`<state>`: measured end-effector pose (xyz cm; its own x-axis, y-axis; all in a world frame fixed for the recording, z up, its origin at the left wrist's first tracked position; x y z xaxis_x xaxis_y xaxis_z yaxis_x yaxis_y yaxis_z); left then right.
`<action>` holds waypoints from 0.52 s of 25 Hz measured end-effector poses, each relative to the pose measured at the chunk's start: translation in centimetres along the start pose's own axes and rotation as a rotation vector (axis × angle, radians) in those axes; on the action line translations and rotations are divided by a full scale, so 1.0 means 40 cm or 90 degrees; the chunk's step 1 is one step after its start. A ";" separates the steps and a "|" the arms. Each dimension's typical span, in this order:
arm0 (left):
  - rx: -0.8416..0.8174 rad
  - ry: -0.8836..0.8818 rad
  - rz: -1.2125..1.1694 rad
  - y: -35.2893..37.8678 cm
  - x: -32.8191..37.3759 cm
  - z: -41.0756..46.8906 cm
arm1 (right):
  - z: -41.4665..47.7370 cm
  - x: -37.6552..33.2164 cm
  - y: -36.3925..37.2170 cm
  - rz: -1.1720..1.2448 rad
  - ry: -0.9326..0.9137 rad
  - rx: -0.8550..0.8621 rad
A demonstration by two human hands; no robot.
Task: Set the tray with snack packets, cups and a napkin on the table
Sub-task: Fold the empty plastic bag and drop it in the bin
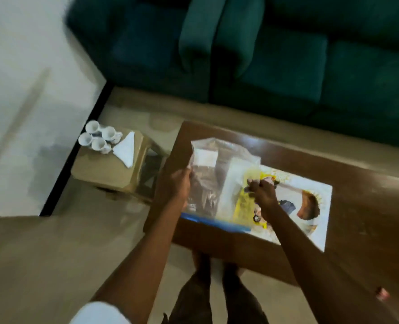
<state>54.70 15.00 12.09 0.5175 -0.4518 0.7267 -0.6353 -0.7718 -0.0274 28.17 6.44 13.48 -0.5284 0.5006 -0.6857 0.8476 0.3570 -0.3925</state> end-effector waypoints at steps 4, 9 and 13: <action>-0.040 0.052 0.077 0.082 0.083 -0.181 | -0.183 -0.045 -0.188 0.021 -0.016 0.029; -0.177 0.152 0.096 0.322 0.363 -0.365 | -0.279 -0.225 -0.499 0.058 -0.070 0.157; -0.269 0.280 0.091 0.467 0.596 -0.514 | -0.278 -0.398 -0.713 0.076 -0.116 0.279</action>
<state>43.38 -0.99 43.02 0.1836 -0.2418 0.9528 -0.8991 -0.4331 0.0634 11.88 -2.92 42.39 -0.4421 0.3577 -0.8225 0.8632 -0.0795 -0.4986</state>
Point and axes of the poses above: each hand's wrist, its own z-axis towards the middle knuckle, its own y-axis out of the palm, x = y × z, the point moved 5 cm from there along z, towards the middle knuckle, and after that the axes turned 13 degrees about -z, right-handed, at the moved point
